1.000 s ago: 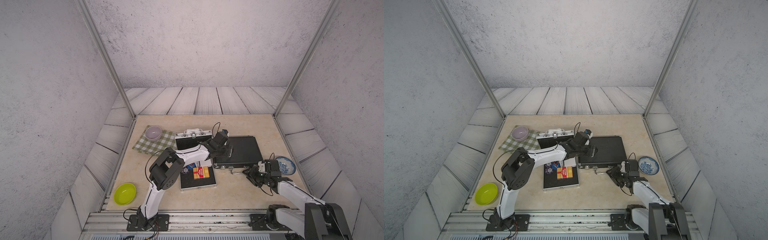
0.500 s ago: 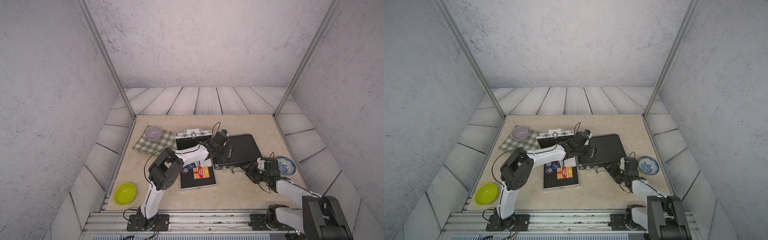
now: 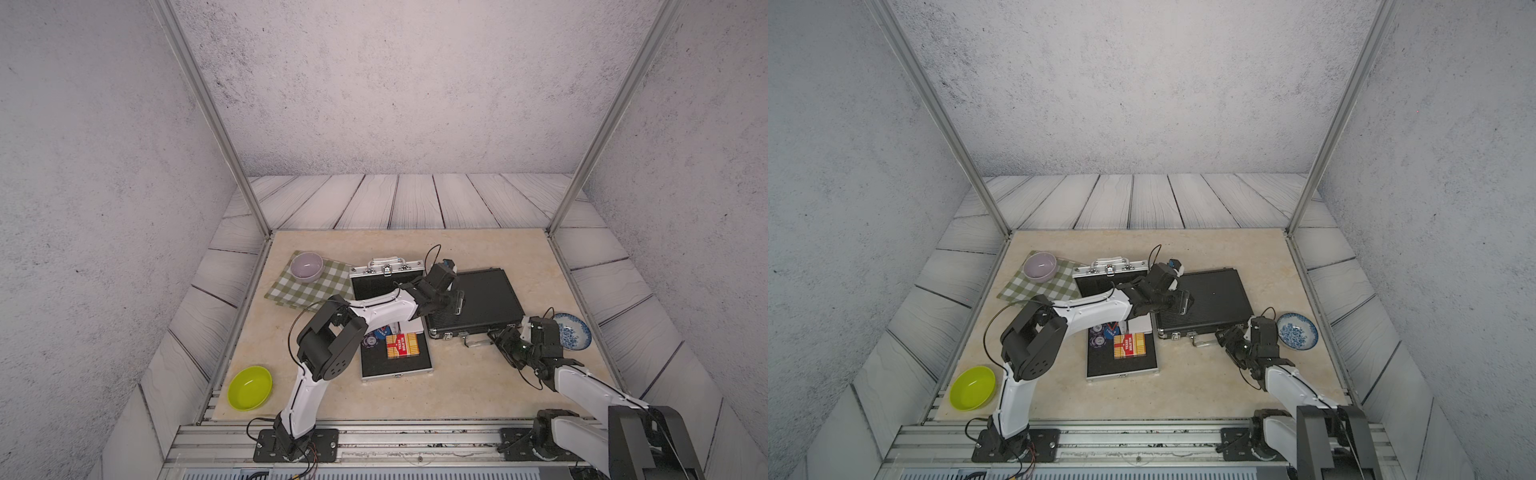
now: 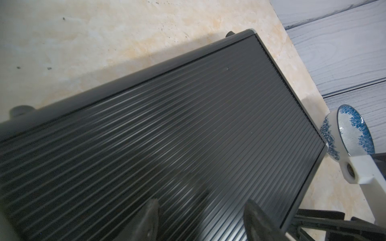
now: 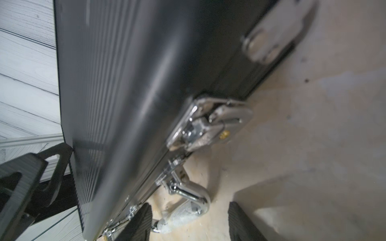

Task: Open the poker set cases
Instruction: Pick up the poker set case from the center of the board.

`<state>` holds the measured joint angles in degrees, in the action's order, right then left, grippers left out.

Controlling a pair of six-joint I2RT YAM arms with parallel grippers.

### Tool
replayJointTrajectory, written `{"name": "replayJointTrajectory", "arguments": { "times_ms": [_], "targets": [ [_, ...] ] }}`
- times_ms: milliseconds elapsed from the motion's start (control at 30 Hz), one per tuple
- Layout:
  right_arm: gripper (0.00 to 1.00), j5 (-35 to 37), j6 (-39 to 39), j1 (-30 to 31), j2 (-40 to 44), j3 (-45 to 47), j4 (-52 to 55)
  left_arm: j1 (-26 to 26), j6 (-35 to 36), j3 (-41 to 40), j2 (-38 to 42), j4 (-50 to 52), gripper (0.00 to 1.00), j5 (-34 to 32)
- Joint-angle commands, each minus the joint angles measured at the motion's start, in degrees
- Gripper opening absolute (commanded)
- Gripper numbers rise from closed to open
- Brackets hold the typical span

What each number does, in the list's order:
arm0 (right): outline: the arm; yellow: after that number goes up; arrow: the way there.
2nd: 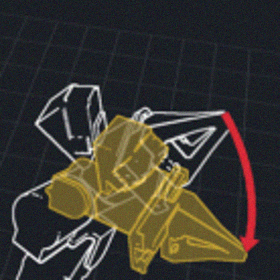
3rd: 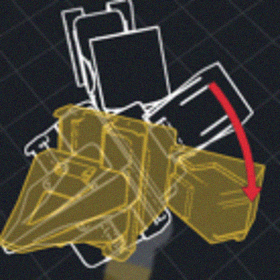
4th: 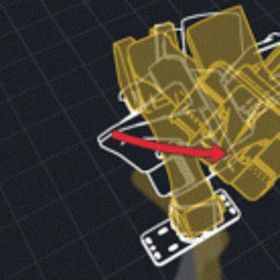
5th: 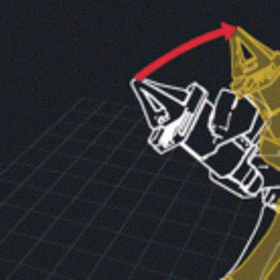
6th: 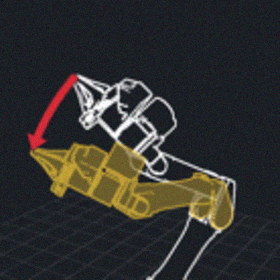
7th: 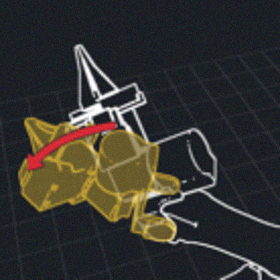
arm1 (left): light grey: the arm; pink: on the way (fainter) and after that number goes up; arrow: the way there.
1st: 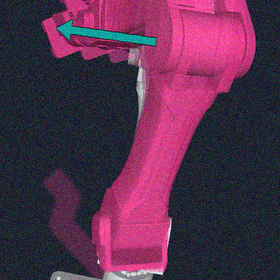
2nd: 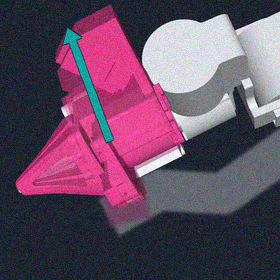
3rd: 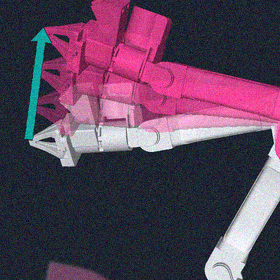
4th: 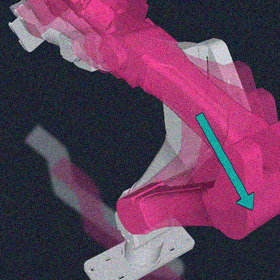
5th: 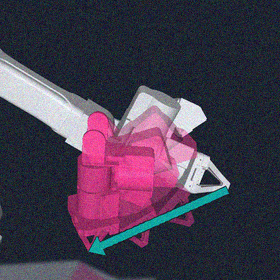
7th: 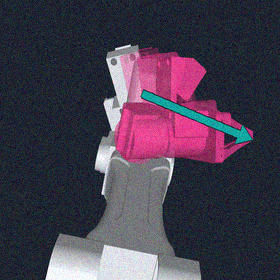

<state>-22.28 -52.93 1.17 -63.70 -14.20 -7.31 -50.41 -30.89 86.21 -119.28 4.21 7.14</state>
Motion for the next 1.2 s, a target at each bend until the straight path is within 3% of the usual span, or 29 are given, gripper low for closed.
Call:
{"name": "replayJointTrajectory", "arguments": {
  "times_ms": [0,200,733,1167],
  "targets": [
    [0.61,0.41,1.29,-0.11,-3.86,-0.37,-3.21,-0.34,-1.09,-1.64,-1.83,8.62,0.68,2.43],
    [0.59,-5.27,1.33,-0.2,-10.06,-0.25,-11.1,-0.28,-1.05,-1.66,-2.09,8.63,0.68,2.54],
    [0.42,-15.07,1.15,-0.2,-10.3,2.64,-24.65,-0.04,-1.09,-1.14,-2.62,8.98,0.68,2.36],
    [0.31,-15.6,-3.28,-0.21,-10.48,4.7,-32.59,-0.04,-1.36,-1.14,-3.27,9.07,0.67,2.71]
  ]
}}
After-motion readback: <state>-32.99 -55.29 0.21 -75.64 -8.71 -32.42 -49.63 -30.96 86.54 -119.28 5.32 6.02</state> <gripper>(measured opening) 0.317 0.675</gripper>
